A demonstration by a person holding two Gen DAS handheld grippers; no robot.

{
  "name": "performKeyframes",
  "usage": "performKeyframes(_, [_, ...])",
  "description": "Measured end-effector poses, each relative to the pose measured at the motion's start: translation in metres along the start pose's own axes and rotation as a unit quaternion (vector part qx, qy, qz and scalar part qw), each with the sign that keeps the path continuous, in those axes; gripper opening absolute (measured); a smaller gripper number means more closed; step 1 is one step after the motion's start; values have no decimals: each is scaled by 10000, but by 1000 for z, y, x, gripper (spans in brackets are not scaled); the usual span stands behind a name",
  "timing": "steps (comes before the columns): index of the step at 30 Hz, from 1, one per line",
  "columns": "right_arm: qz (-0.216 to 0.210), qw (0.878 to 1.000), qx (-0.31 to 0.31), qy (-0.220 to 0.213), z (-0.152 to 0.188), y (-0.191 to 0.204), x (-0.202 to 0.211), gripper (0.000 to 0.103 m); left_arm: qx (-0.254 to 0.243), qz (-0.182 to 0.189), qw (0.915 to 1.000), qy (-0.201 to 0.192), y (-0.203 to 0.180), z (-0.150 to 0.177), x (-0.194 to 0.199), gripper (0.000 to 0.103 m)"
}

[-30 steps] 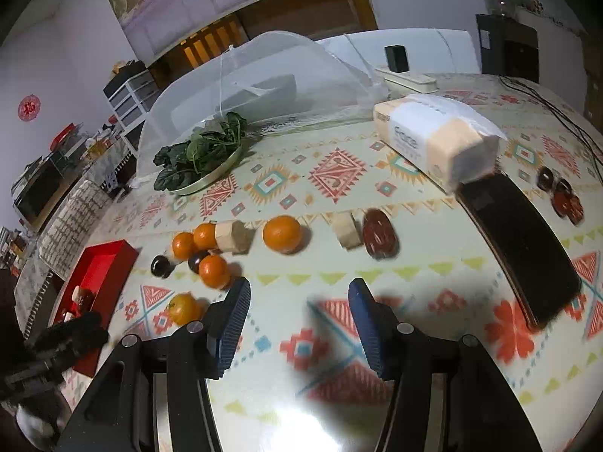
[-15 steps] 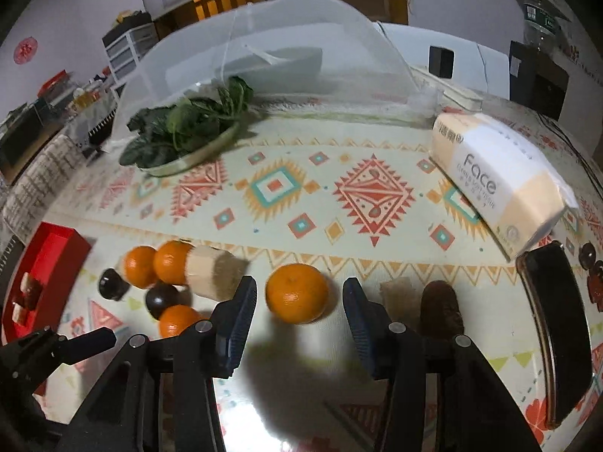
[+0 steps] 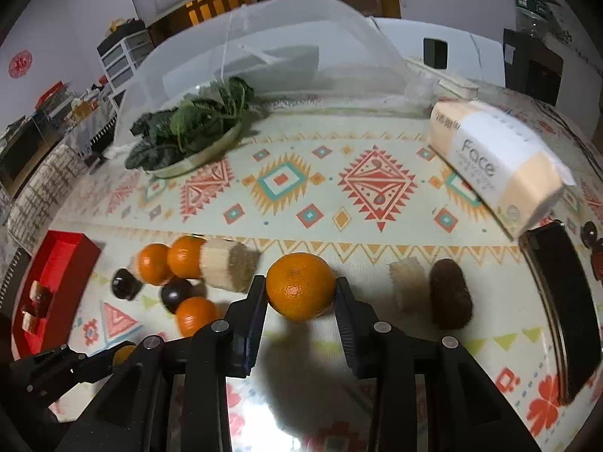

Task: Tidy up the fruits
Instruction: 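Grasp an orange with the left tool while the right tool grasps another orange, then carry both oranges into the red tray and open both tools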

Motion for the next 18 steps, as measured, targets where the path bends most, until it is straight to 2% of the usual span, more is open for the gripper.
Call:
performKeyframes(4, [-71, 9998, 73, -186, -3, 15, 26, 38, 293, 57, 9992, -283, 18, 0, 36, 32])
performKeyframes(9, [-347, 9982, 323, -377, -5, 57, 54, 38, 818, 5, 9945, -648, 59, 6, 85, 32])
performKeyframes(13, [-786, 9941, 590, -454, -3, 110, 68, 38, 1336, -307, 9866, -882, 112, 15, 117, 32])
performKeyframes(18, [-1413, 9847, 954, -355, 5, 185, 69, 38, 1798, -756, 9749, -1073, 170, 27, 137, 32])
Point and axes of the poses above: each gripper's, at about its wrist camera, not at the fingertips, and x roughly against the way its jaws point, y to its left, z to its underside, the point moved 8 cm from there along -x, roughly the way its jaws point, and after that the axes turned 8 degrees about x, right-handed, at the moved point
